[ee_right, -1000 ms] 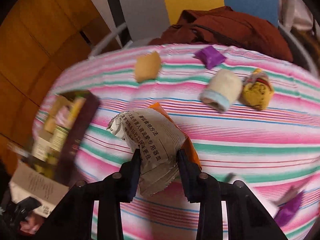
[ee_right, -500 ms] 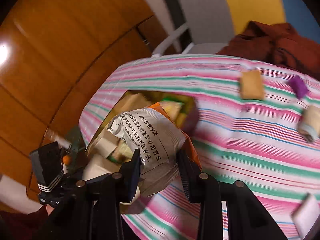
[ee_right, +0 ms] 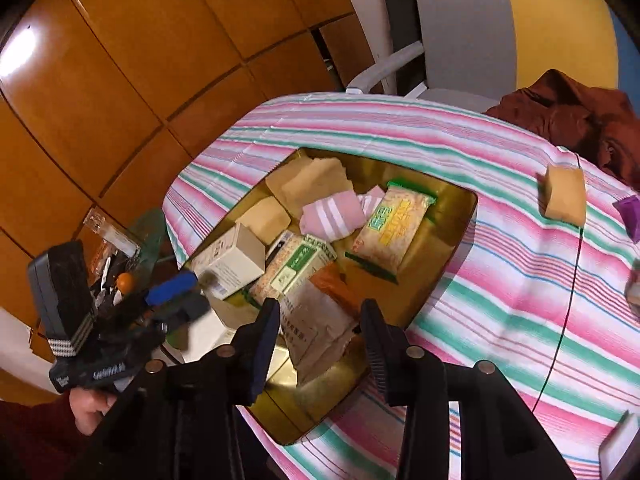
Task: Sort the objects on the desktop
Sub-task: 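Carry the box and snack bag over the gold tray and release both, then move both grippers back and grasp the purple packet with the right gripper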
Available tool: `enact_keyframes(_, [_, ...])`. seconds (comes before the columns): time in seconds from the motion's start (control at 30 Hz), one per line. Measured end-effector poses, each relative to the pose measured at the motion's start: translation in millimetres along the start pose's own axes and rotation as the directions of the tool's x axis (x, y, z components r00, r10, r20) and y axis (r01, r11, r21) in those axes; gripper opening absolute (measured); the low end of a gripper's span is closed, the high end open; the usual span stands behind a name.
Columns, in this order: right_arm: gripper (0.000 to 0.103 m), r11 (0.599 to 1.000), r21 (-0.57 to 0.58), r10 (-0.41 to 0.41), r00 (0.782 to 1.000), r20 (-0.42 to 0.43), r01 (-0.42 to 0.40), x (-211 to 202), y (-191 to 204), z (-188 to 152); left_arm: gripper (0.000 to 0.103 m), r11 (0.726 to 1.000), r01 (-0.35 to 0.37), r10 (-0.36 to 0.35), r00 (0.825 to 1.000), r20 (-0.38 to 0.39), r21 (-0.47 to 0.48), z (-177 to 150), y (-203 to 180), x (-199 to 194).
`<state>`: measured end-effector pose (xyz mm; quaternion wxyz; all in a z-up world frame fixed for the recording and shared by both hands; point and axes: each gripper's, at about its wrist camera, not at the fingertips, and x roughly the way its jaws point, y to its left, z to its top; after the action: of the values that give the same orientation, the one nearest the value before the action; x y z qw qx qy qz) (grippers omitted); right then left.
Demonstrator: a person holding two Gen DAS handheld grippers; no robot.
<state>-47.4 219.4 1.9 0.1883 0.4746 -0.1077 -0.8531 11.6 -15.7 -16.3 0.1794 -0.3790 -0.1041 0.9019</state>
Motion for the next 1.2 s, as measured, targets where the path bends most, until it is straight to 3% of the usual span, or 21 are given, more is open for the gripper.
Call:
enact_keyframes(0.1, [0.044,1.0,-0.017,-0.022,0.998,-0.054,0.021,17,6,-8,0.073,0.999,0.01,-0.009,1.0,0.023,-0.035,2,8,-6])
enact_keyframes(0.23, [0.045,0.998,-0.066,0.006,0.993,-0.115,-0.014,41,26,-19,0.073,0.994,-0.055,0.062,0.995,0.072,-0.091,8,19,-16])
enact_keyframes(0.33, [0.045,0.993,-0.112,0.02,0.993,-0.114,-0.033,41,40,-22,0.073,0.989,-0.053,0.065,0.994,0.083,-0.137,11,26,-21])
enact_keyframes(0.47, [0.069,0.992,-0.123,0.007,0.999,-0.048,-0.013,20,38,-21,0.074,0.988,-0.058,0.071,0.994,0.085,-0.146,12,24,-23])
enact_keyframes(0.7, [0.082,0.998,-0.012,-0.063,0.997,0.036,0.063,-17,5,-22,0.074,0.994,-0.029,0.035,0.998,0.054,-0.109,12,0,-16])
enact_keyframes(0.97, [0.086,0.979,0.109,-0.179,0.983,0.043,0.174,-53,-44,-42,0.075,0.999,0.035,-0.035,0.999,0.019,-0.001,15,-47,-9])
enact_keyframes(1.1, [0.088,0.937,0.236,-0.269,0.963,0.016,0.258,-78,-84,-55,0.075,0.993,0.097,-0.095,0.995,-0.024,0.067,12,-79,-1])
enact_keyframes(1.2, [0.092,0.859,0.388,-0.36,0.933,-0.002,0.333,-107,-129,-70,0.075,0.981,0.13,-0.121,0.991,-0.063,0.147,8,-107,6])
